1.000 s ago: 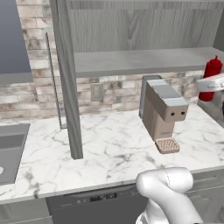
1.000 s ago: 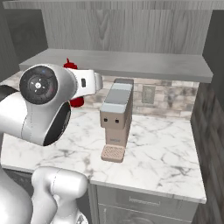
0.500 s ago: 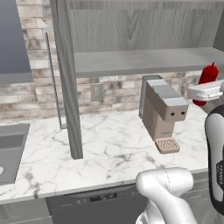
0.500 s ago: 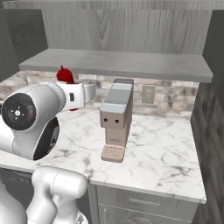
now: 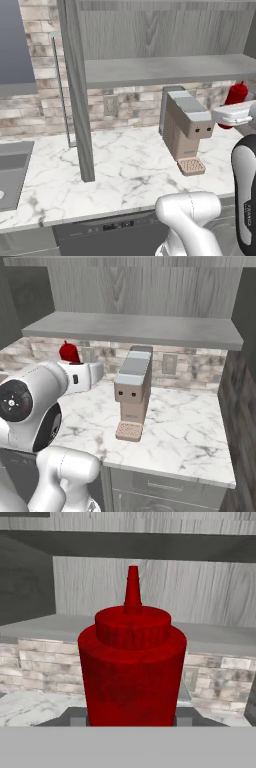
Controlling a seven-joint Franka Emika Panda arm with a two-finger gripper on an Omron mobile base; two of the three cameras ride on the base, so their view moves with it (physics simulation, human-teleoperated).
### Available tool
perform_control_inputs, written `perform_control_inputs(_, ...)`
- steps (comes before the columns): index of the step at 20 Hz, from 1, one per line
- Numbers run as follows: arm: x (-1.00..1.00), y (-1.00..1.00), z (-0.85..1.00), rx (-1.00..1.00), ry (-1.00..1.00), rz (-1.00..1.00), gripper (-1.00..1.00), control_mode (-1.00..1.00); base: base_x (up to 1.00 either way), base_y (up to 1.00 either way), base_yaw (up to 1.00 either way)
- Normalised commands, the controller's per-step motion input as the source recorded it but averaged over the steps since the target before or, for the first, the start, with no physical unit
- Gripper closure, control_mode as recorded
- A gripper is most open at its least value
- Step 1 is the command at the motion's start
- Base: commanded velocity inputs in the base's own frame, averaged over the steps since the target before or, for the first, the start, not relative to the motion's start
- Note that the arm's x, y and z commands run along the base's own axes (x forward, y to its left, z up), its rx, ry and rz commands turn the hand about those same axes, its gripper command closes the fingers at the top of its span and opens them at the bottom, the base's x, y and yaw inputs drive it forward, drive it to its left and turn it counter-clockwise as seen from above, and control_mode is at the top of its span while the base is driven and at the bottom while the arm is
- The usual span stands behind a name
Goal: Take 2 condiments from the cabinet and move them on the counter near the stove.Make sure the condiments are lined up with each other, next to each other.
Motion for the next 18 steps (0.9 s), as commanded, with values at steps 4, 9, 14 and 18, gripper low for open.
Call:
perform_control_inputs(4, -0.11, 0.02, -0.04, 0.02, 0.00, 0.00, 1.00, -1.00, 0.00, 0.00, 0.00)
perform_control_inputs(9, 0.00, 0.00, 0.00, 0.00, 0.00, 0.00, 1.00, -1.00, 0.00, 0.00, 0.00)
perform_control_inputs(14, 0.00, 0.00, 0.00, 0.00, 0.13, 0.00, 1.00, -1.00, 0.00, 0.00, 0.00)
perform_control_inputs(18, 0.00, 0.00, -0.02, 0.00, 0.14, 0.00, 1.00, -1.00, 0.00, 0.00, 0.00)
